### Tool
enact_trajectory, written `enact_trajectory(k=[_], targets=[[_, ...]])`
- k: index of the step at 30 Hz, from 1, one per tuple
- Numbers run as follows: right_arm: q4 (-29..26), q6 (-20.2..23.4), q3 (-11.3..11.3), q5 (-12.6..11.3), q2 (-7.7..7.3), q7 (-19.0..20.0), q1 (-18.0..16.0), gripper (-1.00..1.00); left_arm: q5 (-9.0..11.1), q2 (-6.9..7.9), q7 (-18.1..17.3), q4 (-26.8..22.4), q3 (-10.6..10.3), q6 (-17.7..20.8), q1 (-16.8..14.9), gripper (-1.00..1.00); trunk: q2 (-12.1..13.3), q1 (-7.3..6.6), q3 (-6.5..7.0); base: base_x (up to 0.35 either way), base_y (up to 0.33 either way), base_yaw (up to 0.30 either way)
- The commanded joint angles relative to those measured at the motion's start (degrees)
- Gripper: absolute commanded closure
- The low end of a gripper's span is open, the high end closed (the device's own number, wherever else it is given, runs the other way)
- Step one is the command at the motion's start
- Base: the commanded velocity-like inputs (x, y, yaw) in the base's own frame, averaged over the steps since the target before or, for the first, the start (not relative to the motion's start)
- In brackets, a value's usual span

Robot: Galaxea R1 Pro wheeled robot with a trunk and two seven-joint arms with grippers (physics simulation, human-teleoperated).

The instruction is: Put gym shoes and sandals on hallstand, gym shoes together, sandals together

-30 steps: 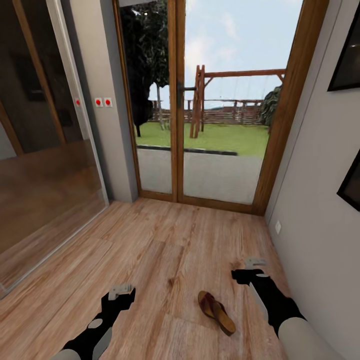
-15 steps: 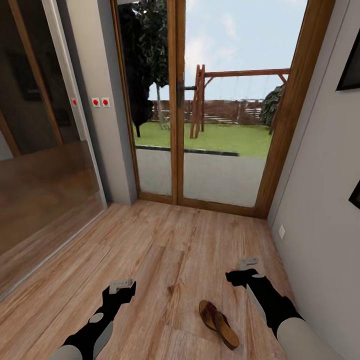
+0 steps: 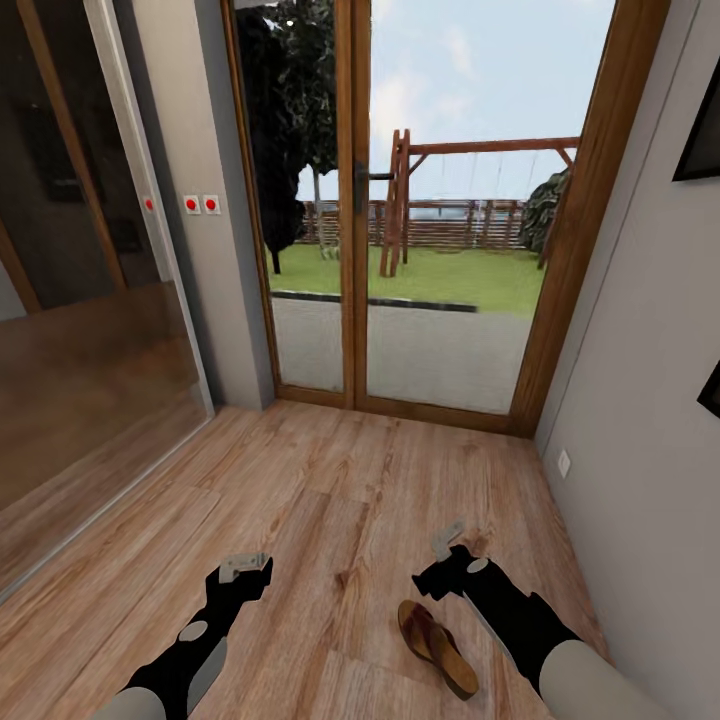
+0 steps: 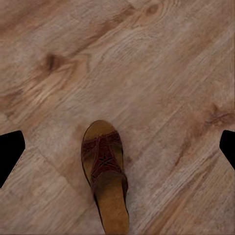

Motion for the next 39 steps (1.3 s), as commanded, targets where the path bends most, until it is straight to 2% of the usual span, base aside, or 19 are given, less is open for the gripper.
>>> enact_trajectory(k=[1, 4, 5, 9, 14, 20, 24, 25, 39], targets=[[-0.1, 0.3, 0.2, 0.4, -0.05, 1.6, 0.0, -1.0, 0.6, 0.03, -0.1, 0.0, -0.2, -0.2, 0.0, -1.0, 0.0, -0.01, -0.05, 0.0, 0.0, 0.0], [-0.1, 0.3, 0.2, 0.4, -0.09, 4.8, 0.0, -1.0, 0.6, 0.03, -0.1, 0.0, -0.2, -0.2, 0.0, -1.0, 0.0, -0.01, -0.05, 0.0, 0.0, 0.0], [0.0, 0.2, 0.2, 0.4, -0.14, 7.1, 0.0, -1.0, 0.5, 0.03, -0.1, 0.0, -0.2, -0.2, 0.0, -1.0, 0.0, -0.01, -0.05, 0.0, 0.0, 0.0], [0.0, 0.2, 0.2, 0.4, -0.18, 8.0, 0.0, -1.0, 0.5, 0.06, -0.1, 0.0, -0.2, -0.2, 0.0, -1.0, 0.0, -0.01, -0.05, 0.0, 0.0, 0.0], [0.0, 0.2, 0.1, 0.3, -1.02, 8.3, 0.0, -1.0, 0.5, 0.11, -0.1, 0.0, -0.2, -0.2, 0.0, -1.0, 0.0, -0.01, -0.05, 0.0, 0.0, 0.0], [0.1, 0.3, -0.1, 0.1, -4.68, 8.4, 0.0, -1.0, 0.5, 0.12, -0.2, 0.0, -0.2, -0.3, 0.0, -1.0, 0.0, -0.01, -0.05, 0.0, 0.0, 0.0], [0.1, 0.3, -0.2, 0.0, -5.99, 8.4, 0.0, -1.0, 0.5, 0.12, -0.2, 0.0, -0.2, -0.3, 0.0, -1.0, 0.0, -0.01, -0.05, 0.0, 0.0, 0.0], [0.1, 0.3, -0.3, -0.1, -6.83, 8.4, 0.0, -1.0, 0.5, 0.12, -0.2, 0.0, -0.2, -0.3, 0.0, -1.0, 0.0, -0.01, -0.05, 0.0, 0.0, 0.0], [0.0, 0.3, -0.5, -0.3, -7.25, 8.4, 0.0, -1.0, 0.5, 0.1, -0.1, -0.3, -0.2, -0.3, 0.0, -1.0, 0.0, -0.01, -0.07, 0.0, 0.0, 0.0]])
